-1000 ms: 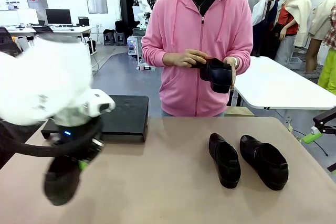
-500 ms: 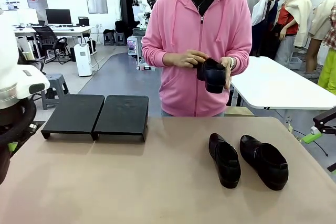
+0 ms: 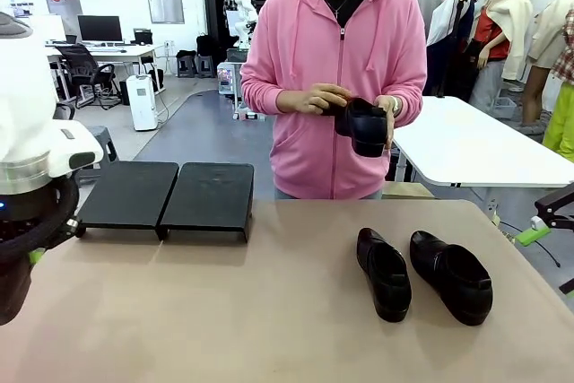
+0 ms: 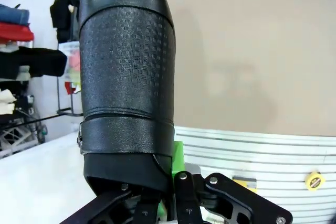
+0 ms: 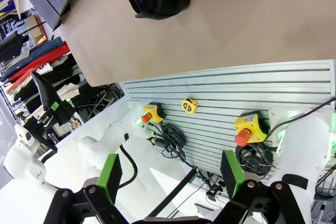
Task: Organize the shoes by placing them on the stand.
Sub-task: Place the Shoe from the middle of the table onto the Shoes Stand.
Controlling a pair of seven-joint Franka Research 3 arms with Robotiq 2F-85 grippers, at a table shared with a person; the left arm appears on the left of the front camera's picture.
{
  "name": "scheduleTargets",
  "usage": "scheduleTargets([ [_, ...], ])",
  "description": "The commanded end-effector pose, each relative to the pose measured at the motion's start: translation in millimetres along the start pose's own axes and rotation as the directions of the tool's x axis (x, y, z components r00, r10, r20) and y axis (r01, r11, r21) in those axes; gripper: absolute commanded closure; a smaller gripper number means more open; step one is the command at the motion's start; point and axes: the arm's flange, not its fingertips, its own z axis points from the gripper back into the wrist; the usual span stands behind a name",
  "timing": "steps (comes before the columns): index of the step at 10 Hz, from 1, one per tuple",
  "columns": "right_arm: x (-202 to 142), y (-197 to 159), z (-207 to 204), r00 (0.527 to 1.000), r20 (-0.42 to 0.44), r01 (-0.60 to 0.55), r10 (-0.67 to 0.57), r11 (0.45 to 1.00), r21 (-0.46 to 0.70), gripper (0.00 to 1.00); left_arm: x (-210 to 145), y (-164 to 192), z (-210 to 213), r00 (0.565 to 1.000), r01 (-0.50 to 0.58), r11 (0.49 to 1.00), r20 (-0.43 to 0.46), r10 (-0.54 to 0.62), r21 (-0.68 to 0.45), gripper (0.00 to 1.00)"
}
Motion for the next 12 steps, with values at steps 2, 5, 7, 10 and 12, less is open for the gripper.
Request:
scheduleTargets([
  [2,-1,0,6,1.000,-0.008,0.004,-0.004,1.000,-0.019,0.00,113,33,-19,0.985,0.113,0.987,0.147,-0.096,-0.112,1.00],
  [5,-1,0,6,1.000,-0.008,0.004,-0.004,1.000,-0.019,0.00,234,51,-93,0.960,0.201,0.967,0.227,-0.163,-0.154,1.00],
  [7,-1,0,6,1.000,-0.008,0.004,-0.004,1.000,-0.019,0.00,269,48,-128,0.950,0.177,0.962,0.289,-0.113,-0.206,1.00],
  [10,-1,0,6,1.000,-0.008,0.004,-0.004,1.000,-0.019,0.00,296,41,-169,0.939,0.045,0.983,0.343,0.019,-0.178,1.00],
  [12,-1,0,6,1.000,-0.008,0.004,-0.004,1.000,-0.019,0.00,301,43,-181,0.925,-0.003,0.991,0.375,0.053,-0.134,1.00],
])
